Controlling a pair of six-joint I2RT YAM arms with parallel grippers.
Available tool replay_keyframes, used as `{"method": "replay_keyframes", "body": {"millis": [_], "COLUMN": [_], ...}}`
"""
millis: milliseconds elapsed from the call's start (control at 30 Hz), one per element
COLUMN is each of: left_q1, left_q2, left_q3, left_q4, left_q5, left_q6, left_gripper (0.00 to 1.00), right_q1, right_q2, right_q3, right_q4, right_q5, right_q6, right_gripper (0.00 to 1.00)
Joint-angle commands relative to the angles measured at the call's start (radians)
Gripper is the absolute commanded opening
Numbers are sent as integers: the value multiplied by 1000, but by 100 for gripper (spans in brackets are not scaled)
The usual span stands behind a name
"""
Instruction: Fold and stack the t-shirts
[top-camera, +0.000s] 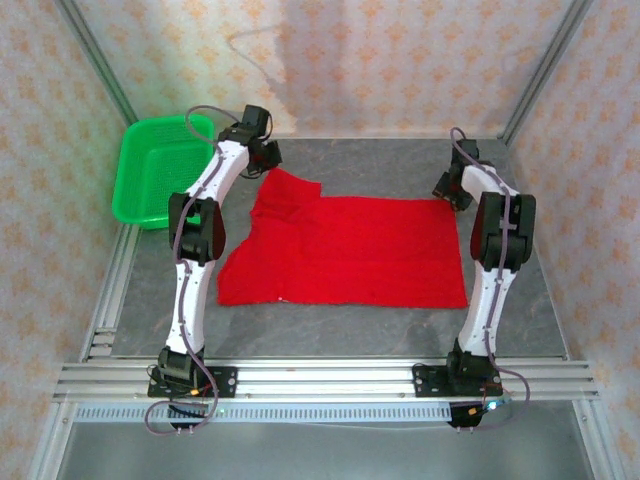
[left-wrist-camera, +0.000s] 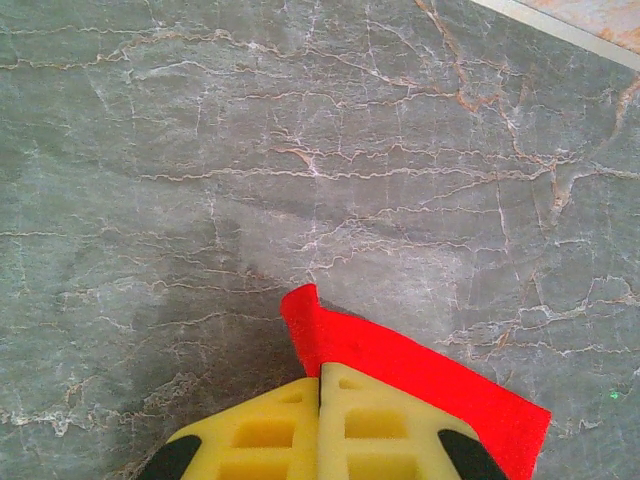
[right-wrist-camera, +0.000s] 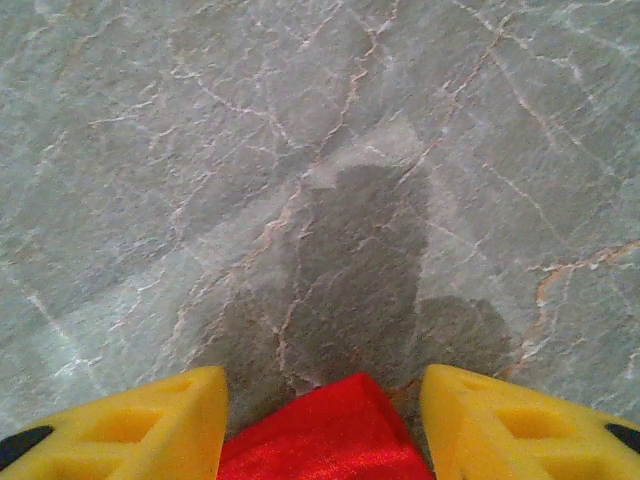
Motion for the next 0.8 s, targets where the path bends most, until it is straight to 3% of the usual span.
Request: {"method": "replay_keyframes", "body": {"millis": [0,167,367,767], "left_q1": [4,4,7,40], "left_q2": [-63,-74,-94,-162], "left_q3": [22,22,39,42], "left_q4": [-4,-8,-18,-21], "left_q5": [20,15,10,-4], "left_q6": [1,0,12,19], "left_gripper": [0,0,0,0], "right_q1": [-5,-4,-4,-6], "right_q2": [33,57,41,-93], "right_q3": [34,69,55,-4], "right_q4": [-34,-56,-54,50], "right_q5": [26,23,22,57], "right_q6": [-5,24,37,41], "right_gripper": [50,22,0,0]}}
